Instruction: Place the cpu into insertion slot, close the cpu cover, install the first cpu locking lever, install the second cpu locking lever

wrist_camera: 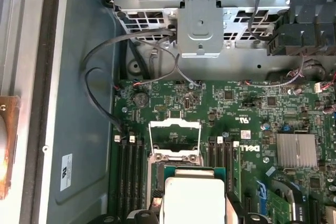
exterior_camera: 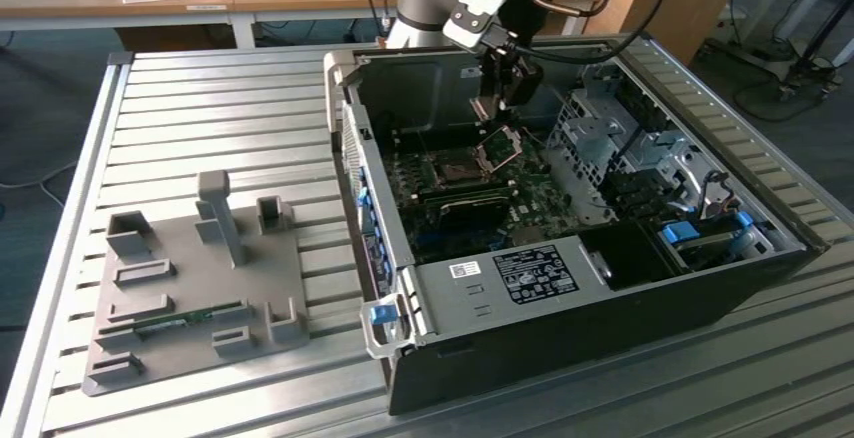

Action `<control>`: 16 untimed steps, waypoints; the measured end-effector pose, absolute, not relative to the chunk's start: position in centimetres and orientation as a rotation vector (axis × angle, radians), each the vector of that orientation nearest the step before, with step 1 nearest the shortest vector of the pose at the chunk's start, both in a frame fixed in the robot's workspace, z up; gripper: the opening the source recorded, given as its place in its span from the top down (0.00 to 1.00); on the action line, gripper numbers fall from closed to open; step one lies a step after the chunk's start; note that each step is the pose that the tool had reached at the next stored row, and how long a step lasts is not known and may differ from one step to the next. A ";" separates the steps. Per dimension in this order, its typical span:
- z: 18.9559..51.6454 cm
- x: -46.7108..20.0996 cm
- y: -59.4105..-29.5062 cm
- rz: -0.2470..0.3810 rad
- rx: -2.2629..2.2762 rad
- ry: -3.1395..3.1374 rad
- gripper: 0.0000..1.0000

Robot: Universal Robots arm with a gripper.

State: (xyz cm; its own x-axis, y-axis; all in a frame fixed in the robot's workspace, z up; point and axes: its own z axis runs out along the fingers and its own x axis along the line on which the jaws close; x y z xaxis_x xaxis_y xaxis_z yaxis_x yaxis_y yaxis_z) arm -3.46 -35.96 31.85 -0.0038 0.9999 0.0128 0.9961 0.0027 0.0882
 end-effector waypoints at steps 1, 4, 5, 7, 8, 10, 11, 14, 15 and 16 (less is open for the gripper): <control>31.8 -3.5 -36.0 0.111 2.179 2.186 0.46; 31.9 -3.5 -36.0 0.113 2.180 2.187 0.46; 31.9 -3.5 -36.0 0.117 2.182 2.189 0.46; 31.8 -3.5 -36.0 0.117 2.182 2.189 0.46; 31.8 -3.5 -36.0 0.117 2.182 2.189 0.46; 31.7 -3.5 -36.0 0.118 2.182 2.189 0.46; 31.7 -3.5 -36.0 0.118 2.182 2.189 0.46; 31.6 -3.5 -36.0 0.124 2.185 2.191 0.46; 31.6 -3.5 -36.0 0.125 2.185 2.192 0.46; 31.6 -3.6 -36.0 0.130 2.188 2.193 0.46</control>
